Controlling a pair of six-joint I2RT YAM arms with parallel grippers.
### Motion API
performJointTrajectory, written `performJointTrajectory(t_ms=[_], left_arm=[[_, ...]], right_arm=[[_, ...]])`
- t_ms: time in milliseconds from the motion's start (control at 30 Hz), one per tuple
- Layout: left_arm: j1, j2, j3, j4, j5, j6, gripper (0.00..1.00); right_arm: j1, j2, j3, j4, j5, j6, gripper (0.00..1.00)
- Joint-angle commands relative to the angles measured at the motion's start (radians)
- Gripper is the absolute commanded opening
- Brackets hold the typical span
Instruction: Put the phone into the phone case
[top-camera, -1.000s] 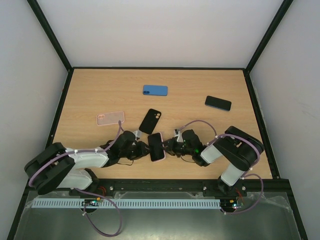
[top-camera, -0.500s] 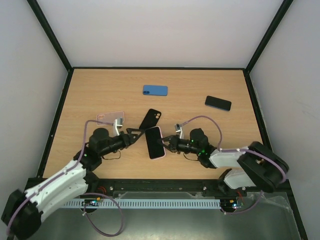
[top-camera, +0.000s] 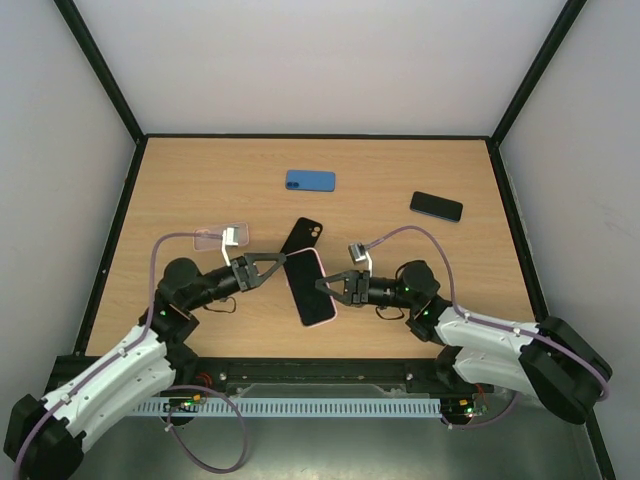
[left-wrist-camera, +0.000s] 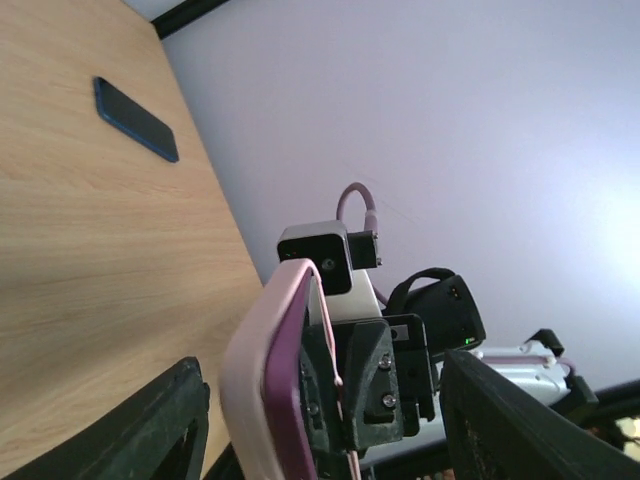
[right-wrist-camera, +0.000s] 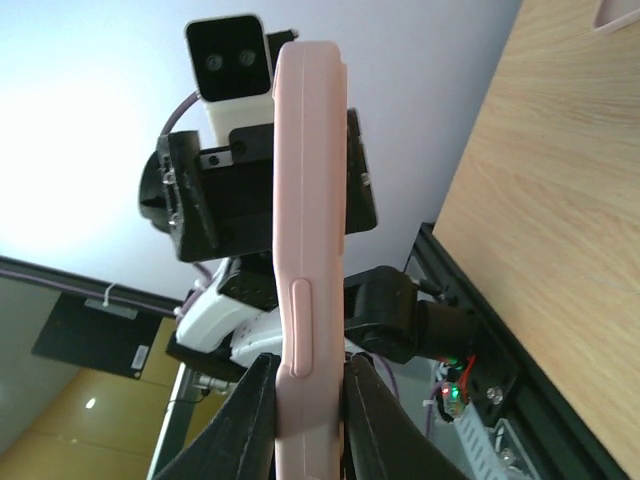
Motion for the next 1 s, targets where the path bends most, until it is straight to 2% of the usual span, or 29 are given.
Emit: performJointTrajectory(t_ms=[0, 367, 533, 667, 800, 967], left_arm=[[0.004, 0.036, -0.037, 0.233, 0.084, -0.075, 0.61], [0.004, 0.04, -0.09, 0.375, 0.094, -0.133, 0.6], [0.004, 0.06, -0.085, 0.374, 0.086, -0.135, 0.42], [0.003, 0.09, -0.074, 0.37, 0.096, -0.134, 0.22], [0.002, 0.094, -0.038, 0.254, 0.087, -0.094, 0.03], [0.004, 0.07, 0.01, 0.061, 0.045, -0.02, 0.02]], right_arm=[[0.021, -0.026, 0.002, 0.178, -0.032, 0.067, 0.15], [0.04, 0.011, -0.009, 0.315, -0.02, 0.159, 0.15], [0.046, 0.021, -0.002, 0.337, -0.018, 0.169, 0.15], [0.052, 0.041, -0.001, 0.341, -0.015, 0.169, 0.15], [0.054, 0.067, -0.005, 0.344, -0.011, 0.167, 0.17], [0.055, 0.085, -0.013, 0.332, 0.017, 0.153, 0.17]])
